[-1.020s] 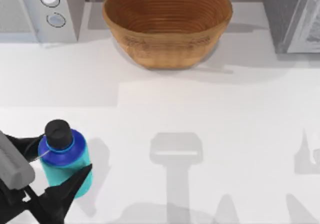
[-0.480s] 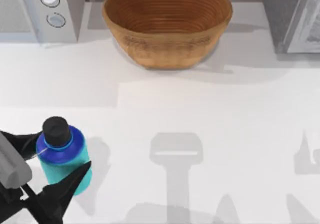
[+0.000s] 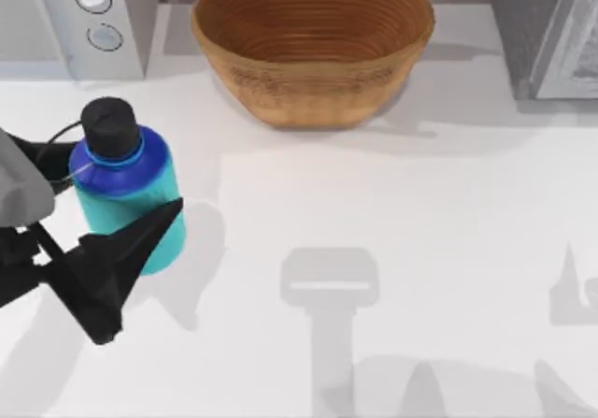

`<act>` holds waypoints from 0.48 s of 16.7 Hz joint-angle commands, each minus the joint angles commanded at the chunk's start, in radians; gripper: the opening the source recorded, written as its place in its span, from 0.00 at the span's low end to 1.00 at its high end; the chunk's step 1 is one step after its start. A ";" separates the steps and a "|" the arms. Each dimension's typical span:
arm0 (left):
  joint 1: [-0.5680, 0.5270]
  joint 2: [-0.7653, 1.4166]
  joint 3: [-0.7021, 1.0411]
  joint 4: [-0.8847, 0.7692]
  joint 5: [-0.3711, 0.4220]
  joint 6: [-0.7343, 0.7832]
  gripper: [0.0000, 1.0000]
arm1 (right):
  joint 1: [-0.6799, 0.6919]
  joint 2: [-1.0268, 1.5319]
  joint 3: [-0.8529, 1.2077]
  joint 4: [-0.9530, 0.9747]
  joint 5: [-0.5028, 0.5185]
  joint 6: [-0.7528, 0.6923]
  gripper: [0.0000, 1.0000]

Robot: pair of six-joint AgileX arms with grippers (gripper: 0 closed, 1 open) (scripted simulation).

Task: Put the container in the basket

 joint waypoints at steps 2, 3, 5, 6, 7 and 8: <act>-0.009 0.137 0.105 0.020 -0.003 -0.004 0.00 | 0.000 0.000 0.000 0.000 0.000 0.000 1.00; -0.014 0.209 0.161 0.031 -0.005 -0.006 0.00 | 0.000 0.000 0.000 0.000 0.000 0.000 1.00; -0.023 0.358 0.277 0.054 -0.010 -0.010 0.00 | 0.000 0.000 0.000 0.000 0.000 0.000 1.00; -0.027 0.433 0.337 0.067 -0.014 -0.012 0.00 | 0.000 0.000 0.000 0.000 0.000 0.000 1.00; -0.031 0.508 0.397 0.079 -0.017 -0.015 0.00 | 0.000 0.000 0.000 0.000 0.000 0.000 1.00; -0.035 0.582 0.458 0.092 -0.021 -0.017 0.00 | 0.000 0.000 0.000 0.000 0.000 0.000 1.00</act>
